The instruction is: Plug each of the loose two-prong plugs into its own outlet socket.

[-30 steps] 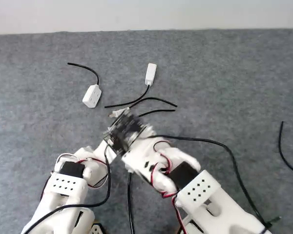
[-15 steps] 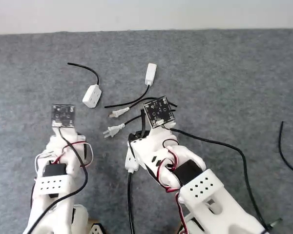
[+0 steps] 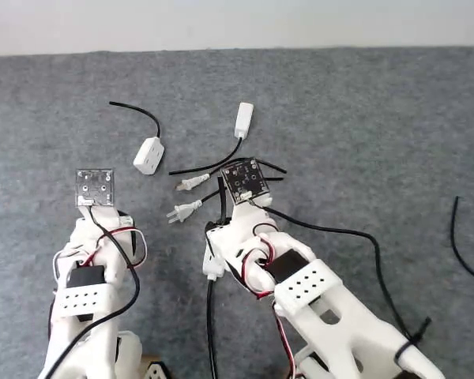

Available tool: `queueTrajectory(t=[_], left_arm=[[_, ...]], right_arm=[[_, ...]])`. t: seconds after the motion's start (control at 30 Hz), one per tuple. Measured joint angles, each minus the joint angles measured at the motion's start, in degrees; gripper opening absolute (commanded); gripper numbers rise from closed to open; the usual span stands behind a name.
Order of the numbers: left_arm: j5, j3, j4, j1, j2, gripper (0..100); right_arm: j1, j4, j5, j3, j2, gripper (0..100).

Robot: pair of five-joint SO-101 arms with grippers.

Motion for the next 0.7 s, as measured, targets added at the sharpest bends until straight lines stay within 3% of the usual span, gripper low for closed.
queueTrajectory(t=[0.7], left_arm=[[0.0, 0.0, 0.0, -0.1, 0.0, 1]], right_arm=[[2.2, -0.6, -0.2, 0.5, 0.7, 0.8]])
